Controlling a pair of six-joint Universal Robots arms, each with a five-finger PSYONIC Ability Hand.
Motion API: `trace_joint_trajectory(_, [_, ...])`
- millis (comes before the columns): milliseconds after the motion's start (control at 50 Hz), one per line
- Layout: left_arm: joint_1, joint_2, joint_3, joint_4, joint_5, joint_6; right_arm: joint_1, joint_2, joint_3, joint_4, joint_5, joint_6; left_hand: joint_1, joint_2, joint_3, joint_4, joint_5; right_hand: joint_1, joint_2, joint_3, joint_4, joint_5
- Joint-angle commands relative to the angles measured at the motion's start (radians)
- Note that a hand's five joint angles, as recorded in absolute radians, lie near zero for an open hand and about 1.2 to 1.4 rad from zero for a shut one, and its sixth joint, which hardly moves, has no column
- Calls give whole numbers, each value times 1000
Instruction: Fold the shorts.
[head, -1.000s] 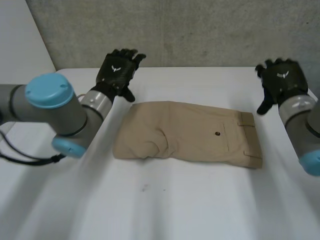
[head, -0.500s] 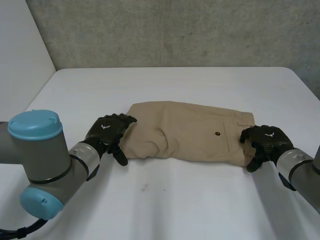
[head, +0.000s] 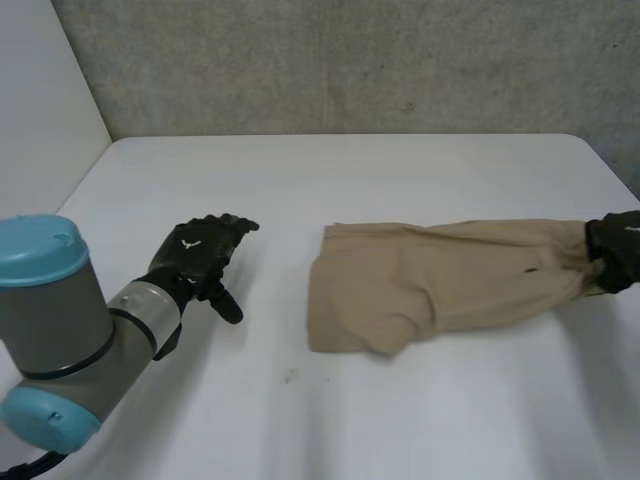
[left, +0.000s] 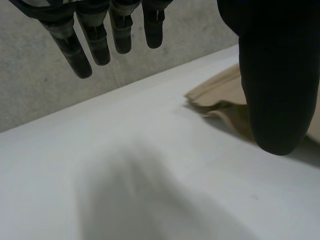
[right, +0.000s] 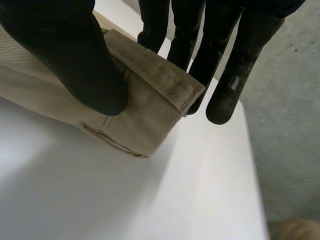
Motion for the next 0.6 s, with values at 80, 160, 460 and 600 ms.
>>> trace_joint_trajectory(80, [23,74,-63,0,4,0,136,-14,-213,204,-13,-294,-9,-21,-33,-23,-44,452,221,248,205,280])
trace_joint_trajectory(160, [24,87,-69,0,4,-1,271,-3,-273,201,-25,-305,-9,-21,-33,-23,-44,452,221,248,205,280])
trace_joint_trajectory(460, [21,110,-61,0,4,-3,727,253,-290,171,-163,-424,-9,-21,-33,-23,-44,-4,-235,-208,-250,-175])
trace_joint_trajectory(600, [3,109,15,3,4,-9,716,154,-311,143,-155,-224,0,-12,-24,-14,-35,-770,-1001,-974,-1017,-942])
